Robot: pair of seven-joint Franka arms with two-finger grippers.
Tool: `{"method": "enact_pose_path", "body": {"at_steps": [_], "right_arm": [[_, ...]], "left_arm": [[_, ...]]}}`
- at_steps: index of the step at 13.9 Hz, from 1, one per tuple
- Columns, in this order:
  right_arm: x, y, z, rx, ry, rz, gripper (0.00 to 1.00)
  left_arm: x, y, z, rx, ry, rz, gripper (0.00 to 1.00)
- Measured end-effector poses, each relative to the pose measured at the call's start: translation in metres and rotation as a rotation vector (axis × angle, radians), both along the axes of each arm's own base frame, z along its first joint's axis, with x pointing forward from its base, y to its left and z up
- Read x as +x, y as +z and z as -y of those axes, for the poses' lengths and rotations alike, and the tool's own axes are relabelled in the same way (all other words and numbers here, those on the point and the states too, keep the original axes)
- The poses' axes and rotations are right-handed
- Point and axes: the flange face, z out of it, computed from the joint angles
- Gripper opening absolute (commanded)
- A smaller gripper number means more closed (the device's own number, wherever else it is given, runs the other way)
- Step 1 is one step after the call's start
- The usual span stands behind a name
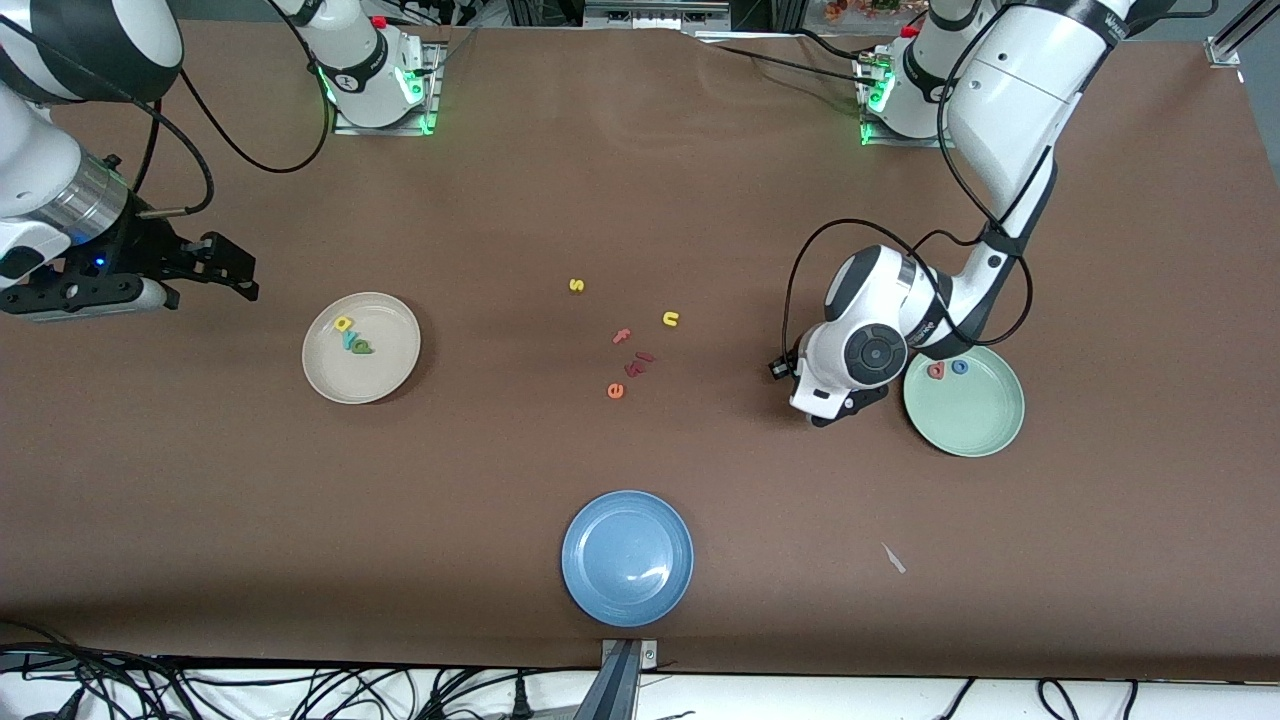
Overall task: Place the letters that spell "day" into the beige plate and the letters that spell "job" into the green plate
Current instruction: 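Close the left gripper on the teal j and lift it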
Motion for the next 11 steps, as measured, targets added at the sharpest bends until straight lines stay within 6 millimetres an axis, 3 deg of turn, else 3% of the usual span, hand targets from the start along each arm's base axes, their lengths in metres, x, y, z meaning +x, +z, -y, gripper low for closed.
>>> {"method": "enact_pose_path", "body": {"at_steps": [2, 7, 11], "right_arm": [[0.0, -0.0001, 0.0001, 0.0, 0.0, 0.0, 1.0], [-0.0001, -0.0002, 0.0002, 0.0, 0.0, -0.001, 1.0], [-0.0001, -0.0004, 0.0005, 0.0, -0.001, -0.002, 1.0]], "left_arm": [[0.0037, 0.0019, -0.0041, -0.007, -0.006, 0.006, 0.58], [0.0035, 0.0015, -0.0039, -0.041, -0.11, 0.011, 0.48], [0.0009, -0.0019, -0.0018, -0.072, -0.207, 0.01, 0.48]]}}
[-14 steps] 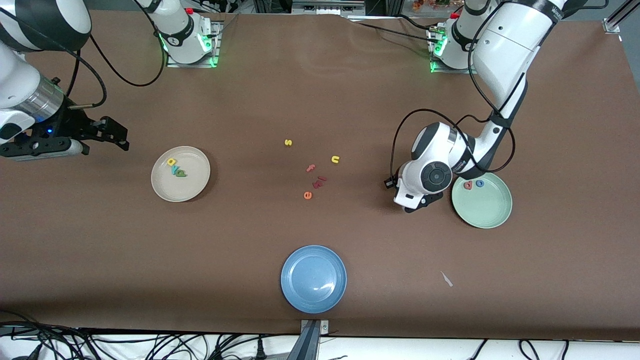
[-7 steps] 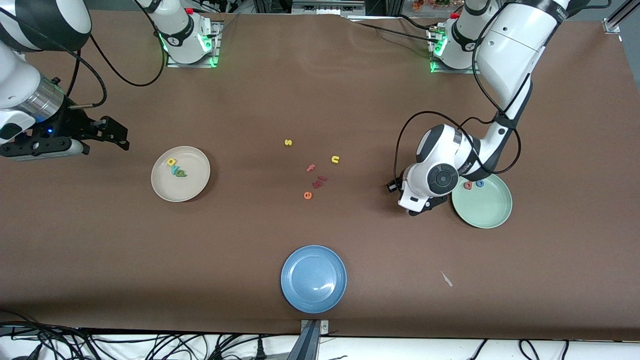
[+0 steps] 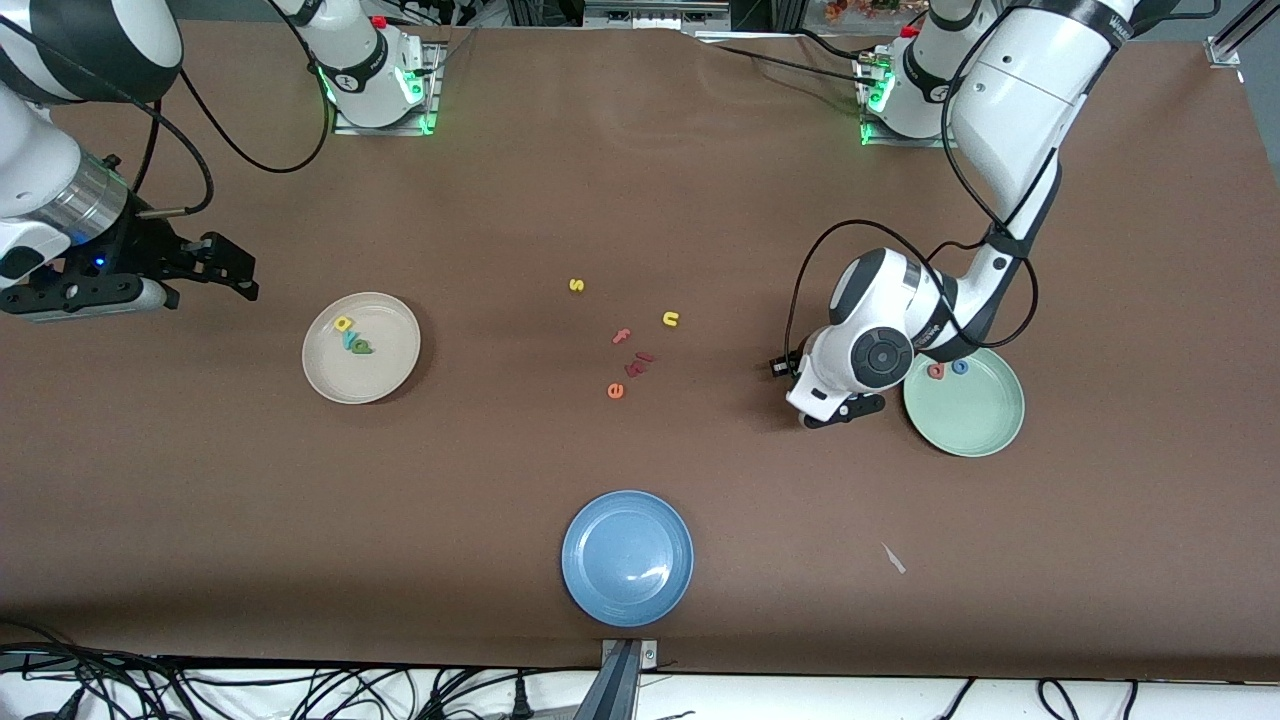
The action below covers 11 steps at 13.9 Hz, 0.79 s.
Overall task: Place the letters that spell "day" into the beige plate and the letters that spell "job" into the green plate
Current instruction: 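Close the left gripper on the teal j and lift it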
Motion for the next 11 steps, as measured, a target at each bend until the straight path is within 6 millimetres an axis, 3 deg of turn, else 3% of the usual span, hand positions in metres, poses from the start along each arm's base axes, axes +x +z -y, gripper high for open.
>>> {"method": "enact_pose_path", "body": {"at_steps": [9, 11], "right_arm": [[-0.0005, -0.0006, 0.0002, 0.0, 0.0, -0.005, 1.0], [-0.0008, -0.0009, 0.0002, 0.0, 0.0, -0.008, 1.0]], "left_arm": [[0.0045, -0.0063, -0.0042, -0.017, -0.101, 0.039, 0.48], [0.004, -0.0088, -0.0042, -0.018, -0.104, 0.037, 0.41]]}}
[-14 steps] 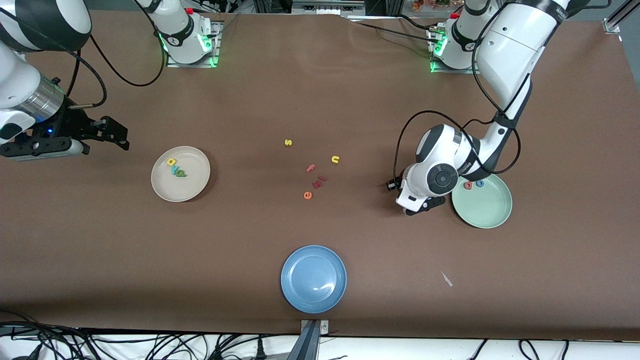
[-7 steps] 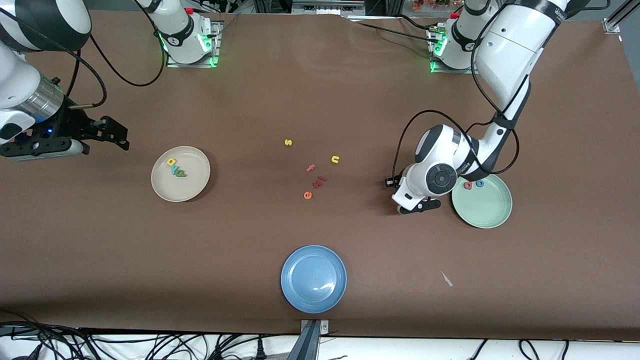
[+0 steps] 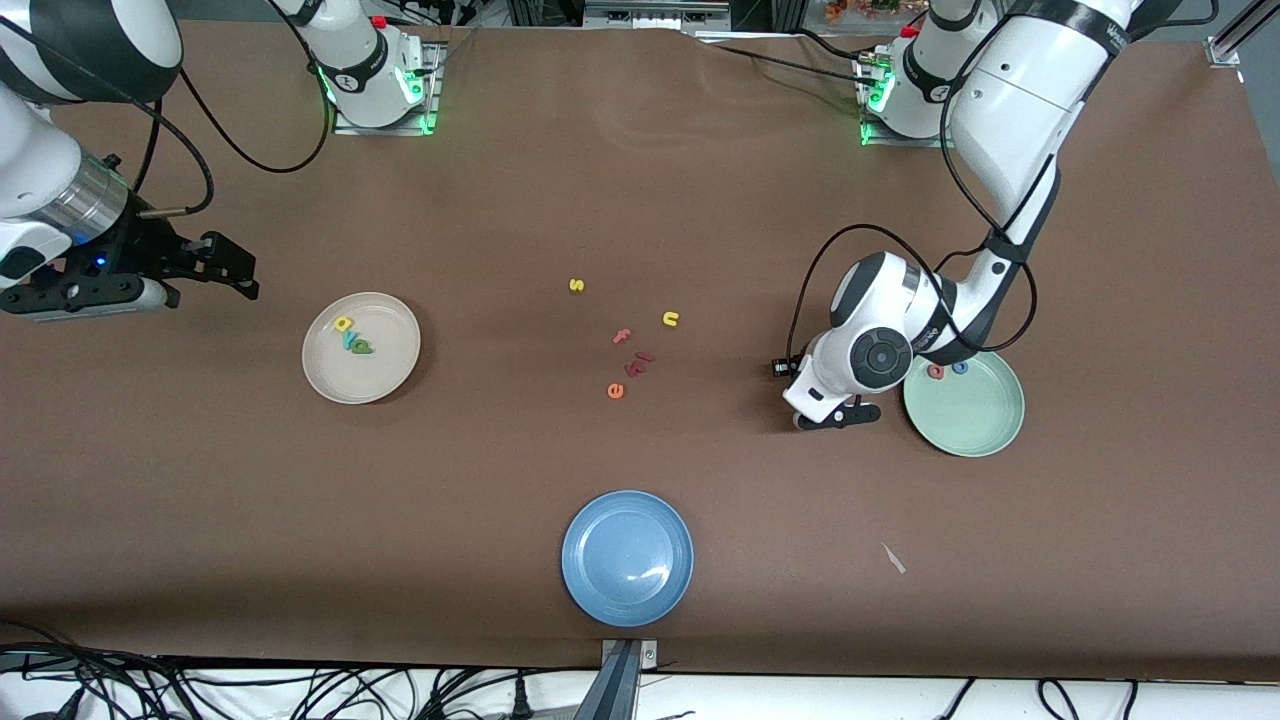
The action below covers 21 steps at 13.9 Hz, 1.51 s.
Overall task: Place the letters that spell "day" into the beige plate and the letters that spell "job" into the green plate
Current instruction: 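Close the left gripper on the teal j and lift it, then carry the teal j into the green plate and release it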
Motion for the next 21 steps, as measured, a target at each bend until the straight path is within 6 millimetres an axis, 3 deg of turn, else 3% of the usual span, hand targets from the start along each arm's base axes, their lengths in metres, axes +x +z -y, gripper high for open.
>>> {"method": "enact_pose_path", "body": {"at_steps": [2, 3, 8, 10, 11, 13, 15, 18, 19, 21], "right_arm": [[0.0, 0.0, 0.0, 0.0, 0.0, -0.002, 1.0], [0.0, 0.0, 0.0, 0.0, -0.001, -0.002, 1.0], [0.0, -0.001, 0.001, 0.0, -0.001, -0.005, 1.0], [-0.001, -0.001, 0.001, 0.0, -0.001, -0.009, 1.0], [-0.001, -0.001, 0.001, -0.001, -0.001, -0.01, 1.0], [-0.001, -0.001, 0.001, -0.001, -0.002, -0.01, 1.0], [-0.001, -0.001, 0.002, -0.001, -0.003, -0.01, 1.0], [-0.001, -0.001, 0.002, -0.001, -0.003, -0.011, 1.0], [-0.001, -0.001, 0.002, -0.001, -0.004, -0.011, 1.0], [-0.001, -0.002, 0.005, -0.001, -0.009, -0.011, 1.0]], "left_arm": [[-0.001, -0.002, 0.0, -0.001, -0.002, -0.003, 0.08], [-0.001, -0.003, 0.0, -0.001, -0.003, -0.003, 0.0], [0.002, 0.0, -0.001, -0.003, 0.0, 0.003, 0.0], [0.013, 0.021, -0.014, 0.002, 0.013, 0.009, 0.0], [0.019, 0.04, -0.029, 0.007, 0.01, 0.003, 0.0], [0.028, 0.083, -0.078, 0.015, -0.004, -0.027, 0.0], [0.035, 0.102, -0.14, 0.005, 0.002, -0.049, 0.0], [0.035, 0.079, -0.22, 0.049, -0.029, -0.074, 0.0], [0.036, 0.066, -0.237, 0.057, -0.034, -0.073, 0.0], [0.045, 0.04, -0.251, 0.037, -0.022, -0.037, 0.0]]}}
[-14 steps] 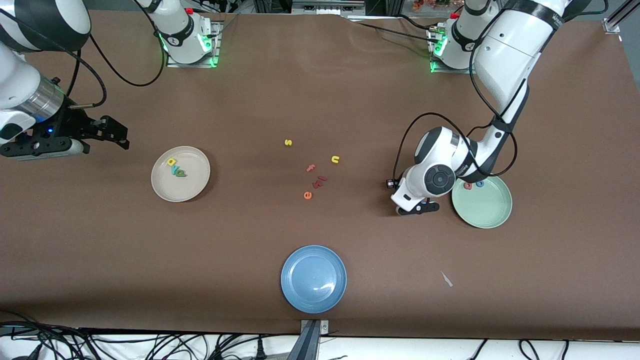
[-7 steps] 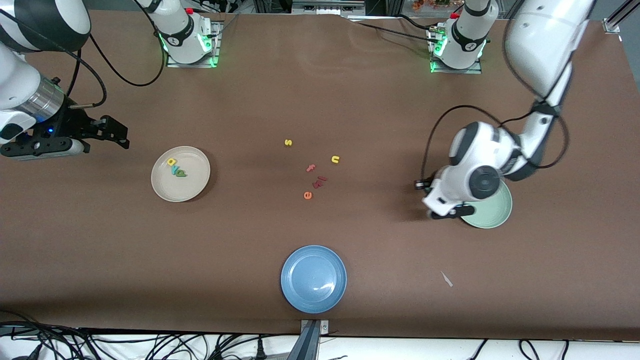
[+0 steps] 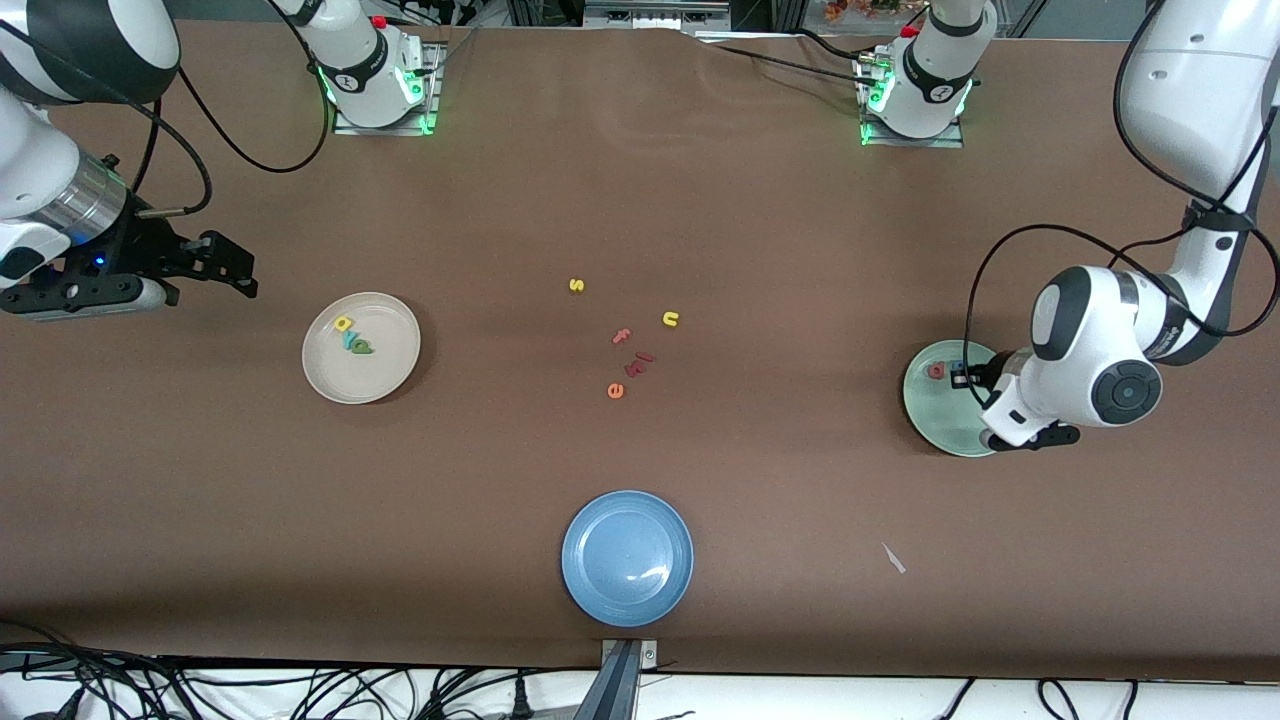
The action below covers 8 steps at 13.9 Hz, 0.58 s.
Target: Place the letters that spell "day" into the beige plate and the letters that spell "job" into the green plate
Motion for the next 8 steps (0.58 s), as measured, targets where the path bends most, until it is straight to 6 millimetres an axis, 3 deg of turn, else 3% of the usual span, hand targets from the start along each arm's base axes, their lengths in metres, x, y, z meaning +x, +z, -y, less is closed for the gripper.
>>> {"method": "enact_pose_path", "body": {"at_steps": [1, 2, 3, 6, 8], "right_arm": [[0.0, 0.0, 0.002, 0.0, -0.003, 0.0, 1.0], [0.0, 0.0, 0.003, 0.0, -0.006, 0.0, 1.0], [0.0, 0.0, 0.007, 0.0, -0.012, 0.0, 1.0], [0.001, 0.0, 0.019, -0.013, -0.03, 0.006, 1.0], [0.002, 0.002, 0.027, -0.015, -0.043, 0.012, 1.0]], "left_arm": [[0.007, -0.009, 0.001, -0.009, 0.003, 0.016, 0.0], [0.014, -0.013, 0.003, -0.016, 0.003, 0.028, 0.38], [0.02, -0.015, 0.005, -0.02, 0.003, 0.035, 0.95], [0.029, -0.009, 0.003, -0.022, 0.009, 0.056, 1.0], [0.041, 0.011, -0.001, -0.019, 0.016, 0.099, 1.0]]}}
